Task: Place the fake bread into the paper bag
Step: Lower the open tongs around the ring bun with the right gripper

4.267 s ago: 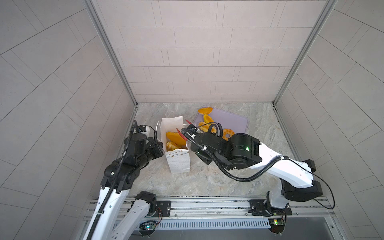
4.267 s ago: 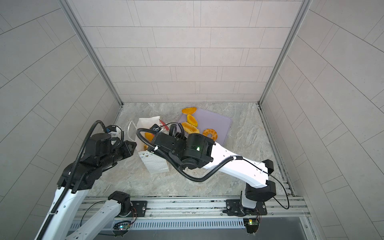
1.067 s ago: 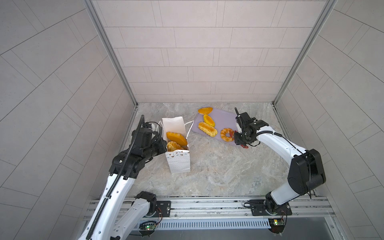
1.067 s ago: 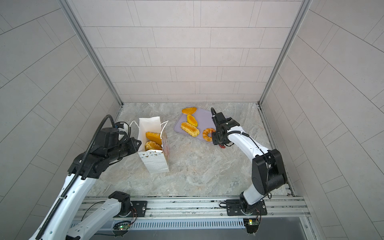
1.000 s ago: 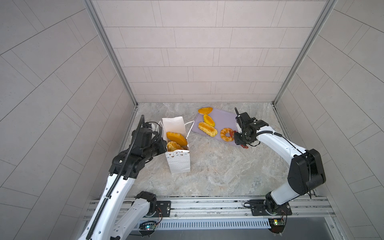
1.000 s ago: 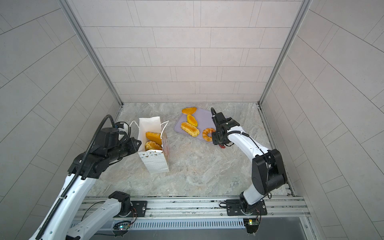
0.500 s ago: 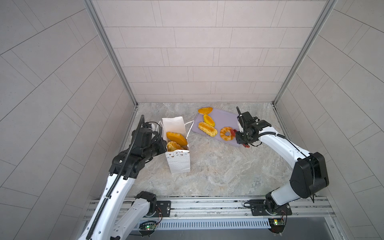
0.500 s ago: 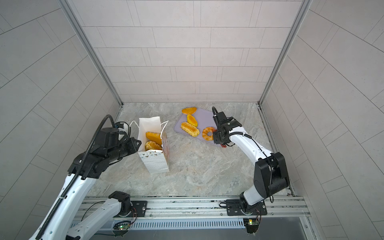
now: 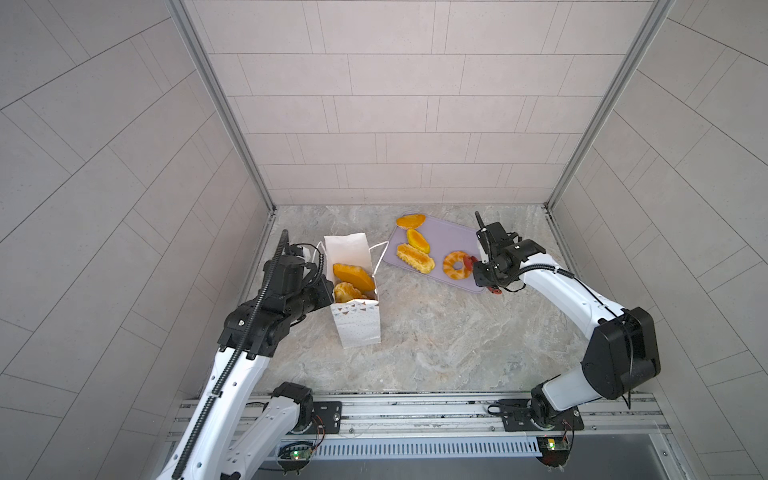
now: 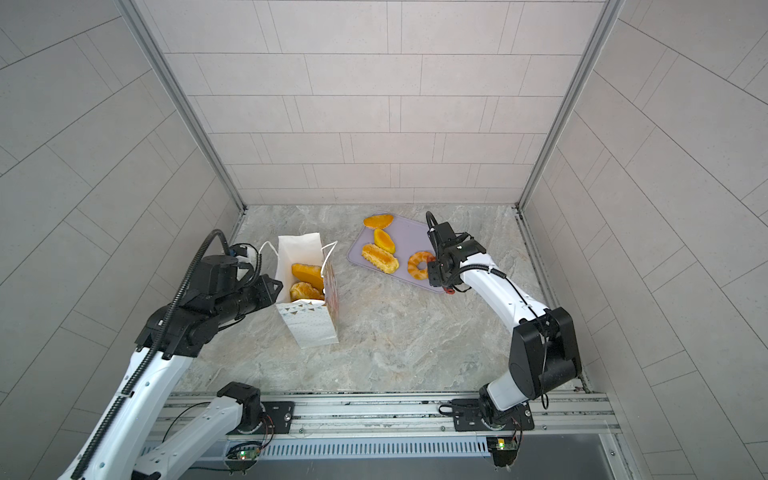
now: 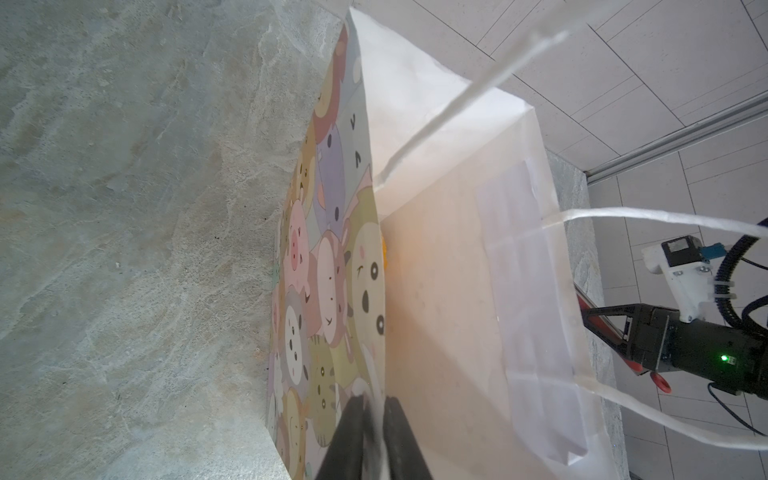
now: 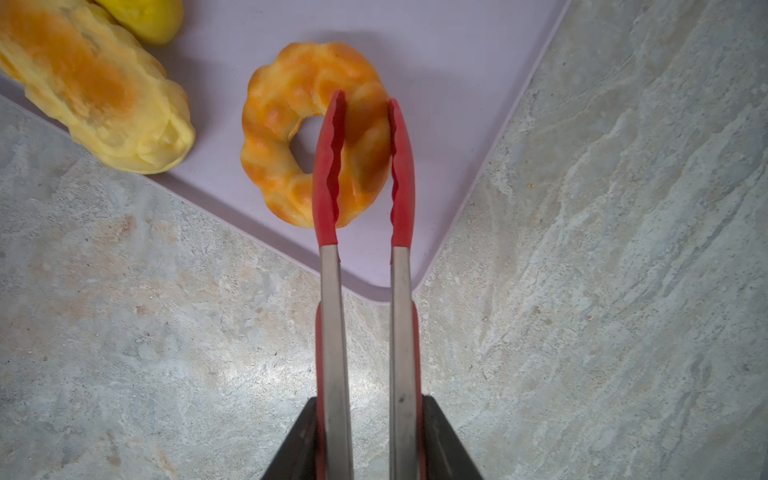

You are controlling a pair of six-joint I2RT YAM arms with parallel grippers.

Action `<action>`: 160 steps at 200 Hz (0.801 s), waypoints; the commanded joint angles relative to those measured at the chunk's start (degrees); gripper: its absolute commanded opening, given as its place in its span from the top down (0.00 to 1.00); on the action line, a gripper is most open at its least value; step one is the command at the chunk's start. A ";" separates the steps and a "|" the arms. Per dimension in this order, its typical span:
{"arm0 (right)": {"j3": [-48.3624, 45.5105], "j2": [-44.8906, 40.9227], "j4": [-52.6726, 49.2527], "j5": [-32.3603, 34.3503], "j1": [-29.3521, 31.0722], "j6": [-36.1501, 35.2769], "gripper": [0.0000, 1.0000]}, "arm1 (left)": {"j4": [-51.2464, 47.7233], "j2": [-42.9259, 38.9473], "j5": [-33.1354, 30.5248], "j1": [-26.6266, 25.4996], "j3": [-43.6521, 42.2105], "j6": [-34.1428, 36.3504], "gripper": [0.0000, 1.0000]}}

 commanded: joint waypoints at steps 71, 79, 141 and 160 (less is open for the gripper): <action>0.46 -0.26 0.19 0.18 -0.22 0.47 0.47 | 0.65 -0.88 -0.28 -0.13 -0.62 -0.03 0.86; 0.24 -0.16 0.46 0.19 -0.22 0.53 0.46 | 0.64 -0.95 -0.25 -0.14 -0.65 -0.03 0.86; -0.78 2.00 1.95 0.34 -0.24 0.80 0.47 | 0.38 -1.05 -0.44 -0.11 -0.59 0.02 0.86; -0.85 2.77 2.39 0.54 -0.40 0.88 0.48 | 0.34 -1.04 -0.37 -0.11 -0.59 -0.02 0.85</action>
